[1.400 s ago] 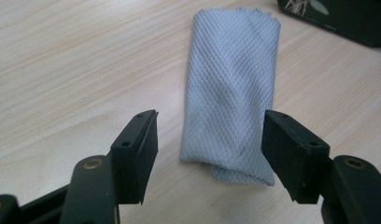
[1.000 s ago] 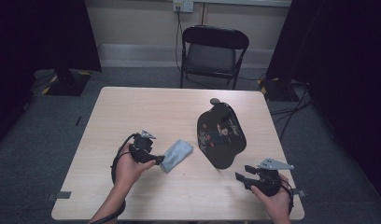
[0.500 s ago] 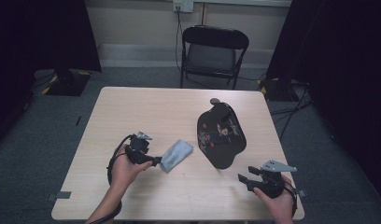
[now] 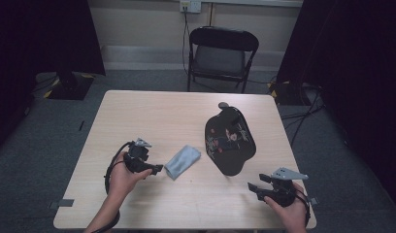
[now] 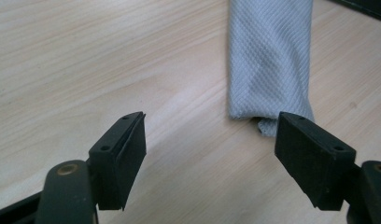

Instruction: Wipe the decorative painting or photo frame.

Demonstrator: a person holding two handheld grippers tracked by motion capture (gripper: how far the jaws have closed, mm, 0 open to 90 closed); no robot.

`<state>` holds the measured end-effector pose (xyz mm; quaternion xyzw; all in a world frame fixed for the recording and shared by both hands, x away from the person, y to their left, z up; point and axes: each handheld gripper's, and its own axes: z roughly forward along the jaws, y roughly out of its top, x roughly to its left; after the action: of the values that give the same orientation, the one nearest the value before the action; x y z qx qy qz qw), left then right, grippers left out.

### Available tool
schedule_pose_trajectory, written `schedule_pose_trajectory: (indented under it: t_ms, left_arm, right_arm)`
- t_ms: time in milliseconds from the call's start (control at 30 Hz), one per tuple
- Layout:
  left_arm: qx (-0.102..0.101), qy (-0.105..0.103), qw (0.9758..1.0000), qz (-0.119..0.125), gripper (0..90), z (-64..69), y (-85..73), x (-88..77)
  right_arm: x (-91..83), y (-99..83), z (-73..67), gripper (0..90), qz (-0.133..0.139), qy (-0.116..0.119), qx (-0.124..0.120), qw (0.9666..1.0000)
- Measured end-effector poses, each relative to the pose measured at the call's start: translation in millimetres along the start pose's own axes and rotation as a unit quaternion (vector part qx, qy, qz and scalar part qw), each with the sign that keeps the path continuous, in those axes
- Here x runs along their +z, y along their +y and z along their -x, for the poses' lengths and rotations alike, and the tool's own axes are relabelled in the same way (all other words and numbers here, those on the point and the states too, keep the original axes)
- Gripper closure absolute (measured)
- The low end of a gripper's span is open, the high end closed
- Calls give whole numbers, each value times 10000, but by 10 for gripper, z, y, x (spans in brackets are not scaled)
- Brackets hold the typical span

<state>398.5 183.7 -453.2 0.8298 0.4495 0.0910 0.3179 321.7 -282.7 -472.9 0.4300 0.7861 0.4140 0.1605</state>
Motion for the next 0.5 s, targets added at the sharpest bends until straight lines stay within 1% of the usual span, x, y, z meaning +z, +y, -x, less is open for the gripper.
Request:
schedule_pose_trajectory:
  t_ms: [67,100,133,167,233,267,300,400,433,467,500]
  left_arm:
    - [-71,31,10000,46,245,-32,-37,-2]
    - [-30,39,10000,22,242,-47,-47,-7]
    - [-40,36,10000,52,242,-54,-68,-4]
    - [23,42,10000,15,240,-67,-78,-11]
    - [3,38,10000,48,235,-79,-114,-7]
    - [61,77,9999,36,234,-93,-129,-11]
    - [37,92,9999,33,231,-100,-142,-14]
    - [51,121,9999,13,227,-128,-167,-21]
    - [35,185,9998,-21,226,-147,-193,-21]
    - [35,185,9998,-21,226,-147,-193,-21]
    - [47,247,9997,-46,226,-155,-214,-20]
  right_arm:
    - [19,-15,16,348,-62,-21,-44,10000]
    - [20,-19,20,345,-88,-23,-28,10000]
    - [22,-23,24,341,-95,-34,-34,9999]
    - [23,-28,31,336,-106,-53,-41,9999]
    - [26,-37,44,326,-122,-62,-35,9999]
    - [31,-42,51,321,-139,-73,-33,9999]
    - [35,-48,57,315,-154,-87,-29,9998]
    - [46,-60,72,305,-196,-87,-31,9998]
    - [53,-68,81,296,-231,-118,-28,9997]
    - [53,-68,81,296,-231,-118,-28,9997]
    - [60,-74,90,294,-254,-119,-44,9996]
